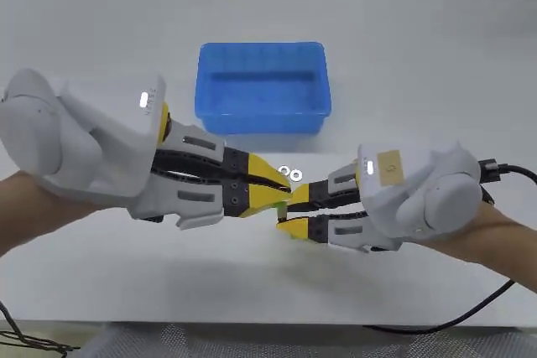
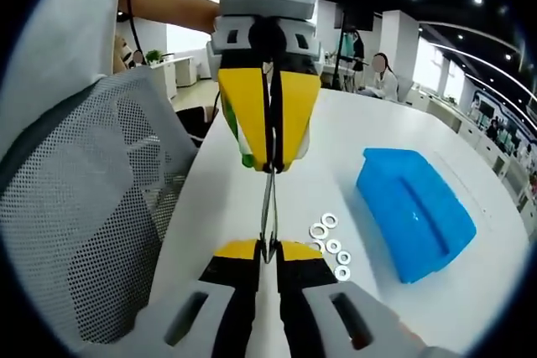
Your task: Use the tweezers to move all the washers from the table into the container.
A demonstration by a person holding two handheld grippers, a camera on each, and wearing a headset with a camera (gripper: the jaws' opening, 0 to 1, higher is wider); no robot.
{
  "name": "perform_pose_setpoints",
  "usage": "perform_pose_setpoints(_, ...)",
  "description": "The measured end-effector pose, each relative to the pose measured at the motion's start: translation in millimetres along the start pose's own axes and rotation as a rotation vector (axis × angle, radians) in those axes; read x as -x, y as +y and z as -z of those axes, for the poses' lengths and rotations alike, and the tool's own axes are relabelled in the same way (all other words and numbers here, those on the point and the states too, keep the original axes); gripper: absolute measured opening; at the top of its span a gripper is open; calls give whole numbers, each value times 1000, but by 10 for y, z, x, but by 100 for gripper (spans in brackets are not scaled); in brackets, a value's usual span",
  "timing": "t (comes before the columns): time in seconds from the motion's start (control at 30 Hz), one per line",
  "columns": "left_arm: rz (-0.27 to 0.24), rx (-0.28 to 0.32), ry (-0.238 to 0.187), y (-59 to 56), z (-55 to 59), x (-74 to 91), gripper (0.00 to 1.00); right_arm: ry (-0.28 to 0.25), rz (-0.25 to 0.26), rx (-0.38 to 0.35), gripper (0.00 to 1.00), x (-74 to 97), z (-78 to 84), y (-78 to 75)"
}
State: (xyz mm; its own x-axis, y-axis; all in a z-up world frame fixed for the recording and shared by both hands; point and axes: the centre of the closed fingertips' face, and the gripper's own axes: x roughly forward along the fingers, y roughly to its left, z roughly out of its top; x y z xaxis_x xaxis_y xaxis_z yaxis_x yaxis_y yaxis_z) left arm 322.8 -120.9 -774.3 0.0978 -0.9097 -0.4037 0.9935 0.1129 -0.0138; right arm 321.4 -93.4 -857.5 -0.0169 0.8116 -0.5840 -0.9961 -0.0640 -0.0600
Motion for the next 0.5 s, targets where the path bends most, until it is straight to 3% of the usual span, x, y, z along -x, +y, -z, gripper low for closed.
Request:
perform_pose_setpoints(0.33, 6, 7, -8, 5, -12, -26, 5, 5, 10, 2, 7, 9, 11, -1)
perform_pose_setpoints(0.5, -11, 6, -1, 41, -36, 73, 5, -6, 46, 9, 7, 9, -53, -69)
